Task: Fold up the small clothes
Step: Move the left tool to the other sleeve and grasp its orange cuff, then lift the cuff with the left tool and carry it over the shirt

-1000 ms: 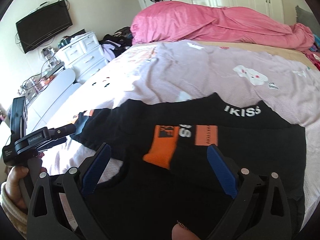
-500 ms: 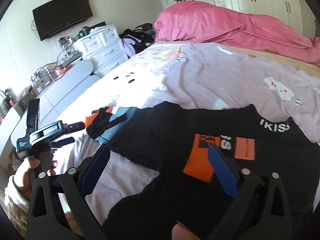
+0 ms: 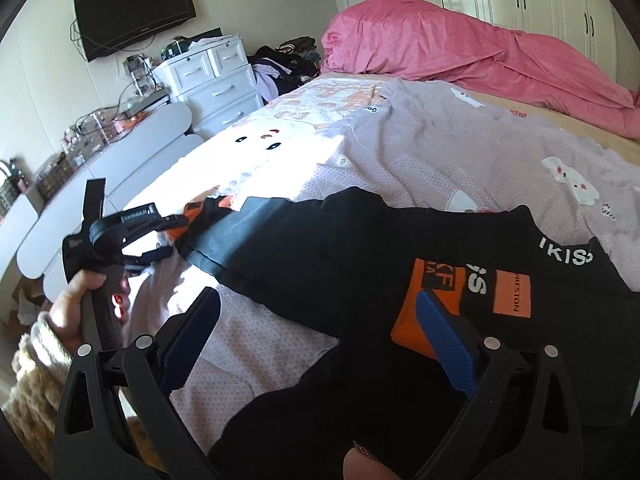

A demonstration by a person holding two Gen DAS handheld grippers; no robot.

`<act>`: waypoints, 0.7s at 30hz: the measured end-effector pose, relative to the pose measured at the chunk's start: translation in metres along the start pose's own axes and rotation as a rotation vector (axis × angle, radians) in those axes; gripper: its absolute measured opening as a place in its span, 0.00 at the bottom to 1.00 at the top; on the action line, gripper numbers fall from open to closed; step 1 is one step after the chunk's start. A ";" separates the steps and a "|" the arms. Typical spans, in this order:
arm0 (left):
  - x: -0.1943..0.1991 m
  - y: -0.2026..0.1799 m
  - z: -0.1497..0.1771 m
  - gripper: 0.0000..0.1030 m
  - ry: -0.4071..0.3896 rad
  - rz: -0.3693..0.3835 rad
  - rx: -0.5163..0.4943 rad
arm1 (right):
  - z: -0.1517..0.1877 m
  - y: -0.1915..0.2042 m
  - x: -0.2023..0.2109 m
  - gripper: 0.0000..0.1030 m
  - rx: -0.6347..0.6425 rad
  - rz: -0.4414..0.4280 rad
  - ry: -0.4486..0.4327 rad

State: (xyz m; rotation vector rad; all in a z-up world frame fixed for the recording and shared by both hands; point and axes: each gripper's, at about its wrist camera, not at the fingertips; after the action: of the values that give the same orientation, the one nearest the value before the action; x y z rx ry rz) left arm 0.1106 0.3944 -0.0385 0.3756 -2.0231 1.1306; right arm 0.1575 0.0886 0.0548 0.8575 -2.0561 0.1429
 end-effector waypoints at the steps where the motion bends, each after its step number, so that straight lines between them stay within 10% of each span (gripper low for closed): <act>1: -0.001 -0.001 -0.002 0.60 -0.009 0.000 0.001 | 0.001 -0.001 -0.002 0.95 -0.003 0.001 0.005; 4: -0.003 -0.001 -0.009 0.52 -0.029 -0.007 0.008 | 0.006 -0.004 -0.005 0.95 -0.015 -0.003 0.022; 8: -0.009 -0.001 -0.015 0.07 -0.034 -0.036 -0.001 | 0.009 -0.011 -0.006 0.95 -0.041 -0.004 0.033; 21: 0.063 -0.081 0.009 0.05 -0.128 0.133 -0.183 | 0.023 -0.051 0.013 0.95 -0.157 0.040 0.032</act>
State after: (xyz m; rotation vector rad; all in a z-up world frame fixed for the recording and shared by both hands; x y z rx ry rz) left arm 0.1117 0.3485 0.0531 0.2277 -2.2721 1.0114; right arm 0.1681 0.0345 0.0399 0.7130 -2.0261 0.0161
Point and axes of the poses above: each gripper's, at about its wrist camera, not at the fingertips, and x roughly against the way its jaws point, y to its left, z to its underside, and after that the axes turned 7 degrees about y, right-handed
